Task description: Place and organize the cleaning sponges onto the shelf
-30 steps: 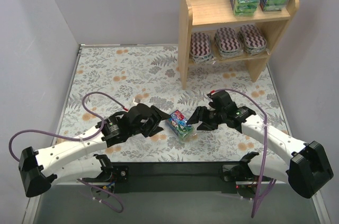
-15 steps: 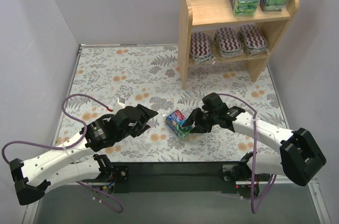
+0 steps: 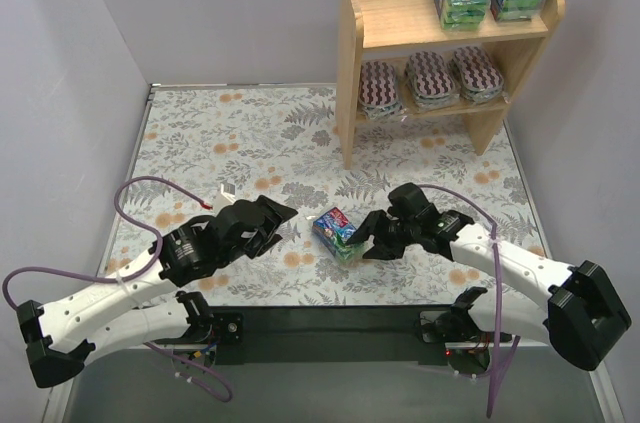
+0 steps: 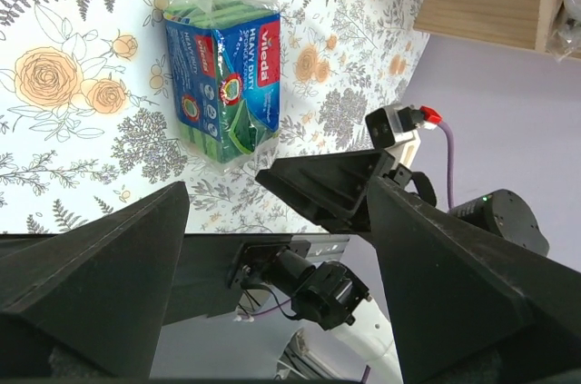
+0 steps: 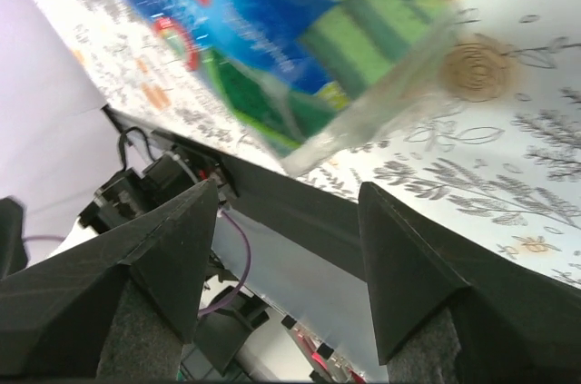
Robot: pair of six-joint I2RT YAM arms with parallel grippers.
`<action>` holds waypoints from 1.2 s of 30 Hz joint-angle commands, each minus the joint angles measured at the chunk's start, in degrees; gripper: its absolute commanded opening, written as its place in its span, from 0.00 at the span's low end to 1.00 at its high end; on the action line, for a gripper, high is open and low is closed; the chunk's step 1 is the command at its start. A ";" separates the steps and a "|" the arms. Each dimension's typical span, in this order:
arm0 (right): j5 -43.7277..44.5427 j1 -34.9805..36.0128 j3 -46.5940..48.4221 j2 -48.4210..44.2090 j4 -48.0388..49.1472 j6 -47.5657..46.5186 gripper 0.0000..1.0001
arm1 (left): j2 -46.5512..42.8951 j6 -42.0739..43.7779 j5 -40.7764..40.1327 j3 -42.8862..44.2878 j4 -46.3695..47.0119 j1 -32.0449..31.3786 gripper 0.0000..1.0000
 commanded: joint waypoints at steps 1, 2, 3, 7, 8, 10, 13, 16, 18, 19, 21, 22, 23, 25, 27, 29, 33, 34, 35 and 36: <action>1.69 0.32 -1.17 2.36 1.63 1.54 0.58 | 0.36 0.86 -1.68 1.51 -0.40 0.12 0.73; 2.04 0.32 -0.73 3.93 2.34 1.54 0.58 | 0.45 0.86 -1.50 1.51 -0.31 0.12 0.73; 2.48 0.32 -0.47 4.65 2.96 1.46 0.58 | 0.80 0.86 -1.50 1.51 -0.39 0.12 0.73; 6.08 0.32 1.90 8.69 5.77 1.19 0.58 | 1.07 1.04 -0.97 1.86 -0.31 0.21 0.73; 6.26 0.32 2.17 10.26 6.73 1.19 0.58 | 1.07 1.04 -0.88 1.95 -0.31 0.21 0.73; 6.35 0.32 2.44 11.85 7.70 1.54 0.56 | 1.24 1.04 -0.62 1.95 -0.75 0.21 0.73; 6.44 0.32 0.95 14.32 9.29 2.07 0.43 | 0.81 0.34 -0.18 1.51 -1.45 0.21 0.73; 6.44 0.32 -0.90 12.92 9.29 2.51 0.17 | 0.10 -0.37 -0.18 0.99 -1.89 0.21 0.73; 6.70 0.15 -1.69 9.59 8.94 2.51 0.10 | -0.69 -0.81 -0.79 0.72 -2.32 0.21 0.73; 6.79 0.23 -2.13 8.27 8.24 2.51 0.03 | -1.13 -0.98 -1.05 0.46 -2.42 0.21 0.73; 5.65 0.23 -2.22 4.31 7.27 2.25 0.01 | -1.74 -1.25 -1.76 0.46 -2.68 0.21 0.73; 4.08 0.23 -2.14 2.82 6.66 2.16 0.01 | -1.83 -1.34 -2.46 0.54 -2.77 0.21 0.73; 3.11 0.23 -1.79 -0.06 6.48 2.07 0.01 | -1.92 -1.25 -2.90 0.72 -2.94 0.21 0.73; 0.30 0.23 -0.73 -3.59 6.39 1.90 0.01 | -1.92 -0.98 -4.30 1.60 -3.82 0.21 0.73; -2.25 -0.55 2.33 -7.99 6.39 1.37 0.01 | -2.01 -0.29 -5.62 2.56 -5.22 0.30 0.73; -7.25 -1.78 7.76 -11.06 6.39 -0.12 0.01 | -2.18 0.33 -7.46 4.23 -6.45 0.21 0.73; -13.14 -5.91 21.45 -11.61 6.56 -2.14 0.01 | -2.71 0.95 -10.46 5.29 -8.21 0.39 0.73; -16.64 -6.88 24.64 -10.91 6.74 -3.36 0.01 | -3.23 1.12 -10.90 5.29 -8.39 0.39 0.73; -18.42 -8.80 28.50 -8.99 6.66 -3.64 0.01 | -3.41 1.12 -11.16 5.29 -8.39 0.30 0.73; -20.09 -9.95 31.85 -8.01 7.00 -3.81 0.01 | -3.68 1.21 -11.60 5.29 -8.31 0.38 0.73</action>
